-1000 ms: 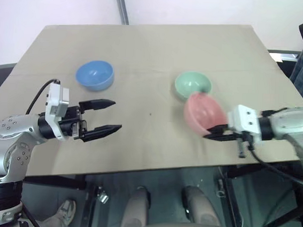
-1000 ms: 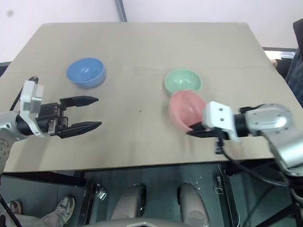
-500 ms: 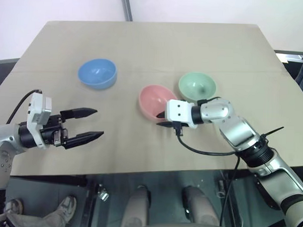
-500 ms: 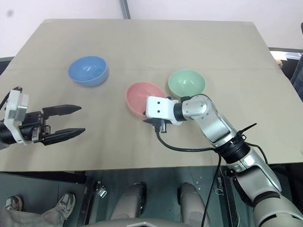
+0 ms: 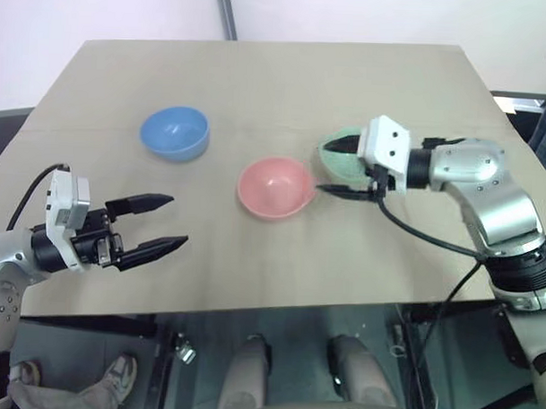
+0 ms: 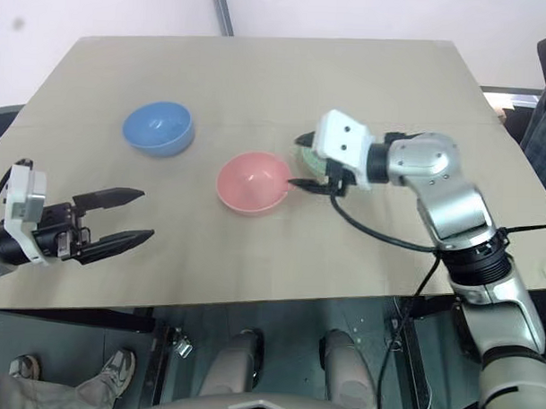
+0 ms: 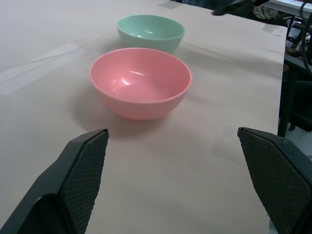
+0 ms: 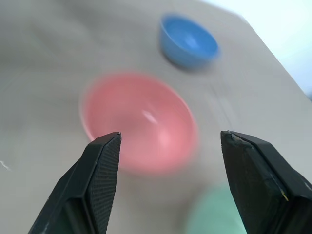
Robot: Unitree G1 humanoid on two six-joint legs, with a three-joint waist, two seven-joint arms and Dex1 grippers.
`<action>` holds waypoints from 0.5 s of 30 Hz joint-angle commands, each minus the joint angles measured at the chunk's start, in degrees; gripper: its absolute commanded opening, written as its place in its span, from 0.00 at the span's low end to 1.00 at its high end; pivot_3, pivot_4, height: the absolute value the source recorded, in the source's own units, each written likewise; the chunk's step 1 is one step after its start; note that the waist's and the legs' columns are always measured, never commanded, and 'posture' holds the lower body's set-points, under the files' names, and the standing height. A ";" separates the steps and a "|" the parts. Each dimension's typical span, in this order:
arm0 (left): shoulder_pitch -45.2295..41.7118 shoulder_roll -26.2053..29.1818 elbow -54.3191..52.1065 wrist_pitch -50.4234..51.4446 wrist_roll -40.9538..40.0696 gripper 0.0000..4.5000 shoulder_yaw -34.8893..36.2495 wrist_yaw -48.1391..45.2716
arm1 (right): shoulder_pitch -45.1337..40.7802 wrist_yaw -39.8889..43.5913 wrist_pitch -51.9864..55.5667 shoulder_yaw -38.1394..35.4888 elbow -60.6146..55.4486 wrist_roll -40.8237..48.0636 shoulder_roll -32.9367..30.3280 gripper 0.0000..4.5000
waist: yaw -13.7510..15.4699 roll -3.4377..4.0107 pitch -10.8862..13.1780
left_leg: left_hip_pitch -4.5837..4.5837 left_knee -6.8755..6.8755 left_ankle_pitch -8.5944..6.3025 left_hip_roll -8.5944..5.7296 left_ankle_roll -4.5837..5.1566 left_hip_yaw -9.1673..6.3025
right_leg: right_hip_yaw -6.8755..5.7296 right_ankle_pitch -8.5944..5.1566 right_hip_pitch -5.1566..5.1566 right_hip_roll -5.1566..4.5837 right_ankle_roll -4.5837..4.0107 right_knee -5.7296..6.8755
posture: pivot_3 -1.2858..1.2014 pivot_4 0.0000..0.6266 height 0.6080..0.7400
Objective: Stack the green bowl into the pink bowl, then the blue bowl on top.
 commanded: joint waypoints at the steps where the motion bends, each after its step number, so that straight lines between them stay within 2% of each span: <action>1: -0.93 0.03 -1.45 -0.42 -0.75 1.00 0.13 0.07 | 0.02 -1.53 -8.50 1.51 9.86 -4.51 0.76 0.79 | -0.20 0.01 0.01 | -0.03 0.00 0.00 0.00 0.00 0.02 | 0.02 0.03 -0.01 0.00 -0.05 0.00 | 0.52 0.24 0.90; 7: -0.99 0.14 -1.75 0.07 -1.98 1.00 0.59 -1.24 | -3.20 -3.35 -16.43 4.19 25.43 -9.91 4.92 0.79 | -0.88 0.03 0.04 | -0.06 -0.05 0.00 0.00 0.00 0.05 | 0.06 0.05 -0.08 0.00 -0.06 0.03 | 0.52 0.24 0.90; 10: -0.39 0.59 -2.43 0.15 -3.62 1.00 0.87 -4.06 | -5.04 -4.90 -18.98 3.76 30.26 -11.20 6.47 0.60 | -0.93 0.03 0.05 | -0.08 -0.04 0.00 -0.01 0.00 0.05 | 0.07 0.05 -0.07 -0.02 -0.06 0.02 | 0.52 0.24 0.90; 12: 0.30 1.15 -2.70 0.59 -4.83 1.00 1.14 -6.27 | -5.56 -5.13 -19.64 2.97 30.72 -10.98 6.93 0.42 | -1.01 0.03 0.05 | -0.07 -0.04 0.00 -0.01 0.00 0.04 | 0.06 0.05 -0.07 -0.01 -0.06 0.02 | 0.52 0.24 0.90; 14: 0.45 1.51 -2.55 1.20 -5.63 1.00 1.62 -7.23 | -5.67 -4.50 -20.47 2.99 30.10 -11.23 6.48 0.16 | -1.00 0.03 0.05 | -0.07 -0.06 0.00 -0.01 0.00 0.03 | 0.05 0.05 -0.07 -0.01 -0.06 0.03 | 0.52 0.24 0.90; 15: 0.23 1.52 -2.29 1.35 -5.75 1.00 1.83 -7.07 | -5.58 -4.60 -20.83 2.80 29.01 -11.33 6.14 0.10 | -0.98 0.03 0.05 | -0.07 -0.06 0.00 -0.01 0.00 0.02 | 0.04 0.05 -0.07 -0.01 -0.06 0.03 | 0.52 0.24 0.90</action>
